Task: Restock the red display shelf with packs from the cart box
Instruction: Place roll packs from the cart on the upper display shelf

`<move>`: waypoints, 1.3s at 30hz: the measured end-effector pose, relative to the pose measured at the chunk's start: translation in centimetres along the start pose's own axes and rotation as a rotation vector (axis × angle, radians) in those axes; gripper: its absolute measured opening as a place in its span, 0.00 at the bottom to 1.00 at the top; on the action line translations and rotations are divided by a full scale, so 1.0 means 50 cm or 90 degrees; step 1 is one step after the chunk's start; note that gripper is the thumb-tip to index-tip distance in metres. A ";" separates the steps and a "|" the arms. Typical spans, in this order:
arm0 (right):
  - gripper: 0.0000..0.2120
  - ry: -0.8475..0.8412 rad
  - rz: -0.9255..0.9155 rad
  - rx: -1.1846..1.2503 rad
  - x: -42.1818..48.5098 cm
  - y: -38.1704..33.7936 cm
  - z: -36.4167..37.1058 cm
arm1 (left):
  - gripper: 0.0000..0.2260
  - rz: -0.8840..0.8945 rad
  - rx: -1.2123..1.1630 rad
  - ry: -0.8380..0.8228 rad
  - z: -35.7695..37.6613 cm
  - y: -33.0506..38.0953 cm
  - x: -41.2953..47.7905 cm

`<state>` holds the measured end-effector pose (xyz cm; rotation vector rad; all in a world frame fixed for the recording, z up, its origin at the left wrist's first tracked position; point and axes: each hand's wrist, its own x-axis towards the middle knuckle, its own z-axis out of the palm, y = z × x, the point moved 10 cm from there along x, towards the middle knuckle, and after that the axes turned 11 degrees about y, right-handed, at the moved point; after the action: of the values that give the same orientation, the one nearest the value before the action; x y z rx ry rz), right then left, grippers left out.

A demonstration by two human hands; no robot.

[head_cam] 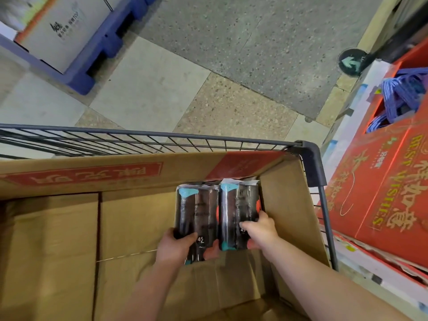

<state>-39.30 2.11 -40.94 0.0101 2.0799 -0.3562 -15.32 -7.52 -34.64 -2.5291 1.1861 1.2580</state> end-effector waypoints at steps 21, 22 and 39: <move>0.15 -0.022 -0.072 0.253 -0.207 0.024 -0.101 | 0.12 0.126 -0.027 -0.009 -0.139 -0.007 -0.160; 0.15 -0.017 -0.090 0.264 -0.232 0.022 -0.120 | 0.12 0.132 -0.057 -0.012 -0.154 -0.008 -0.173; 0.09 0.077 -0.265 0.481 -0.582 0.145 -0.355 | 0.07 0.267 -0.345 -0.215 -0.271 -0.014 -0.505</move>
<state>-38.22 17.61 -9.73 0.0507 1.9363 -1.4047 -15.26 3.09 -8.02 -2.2780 1.4960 2.2724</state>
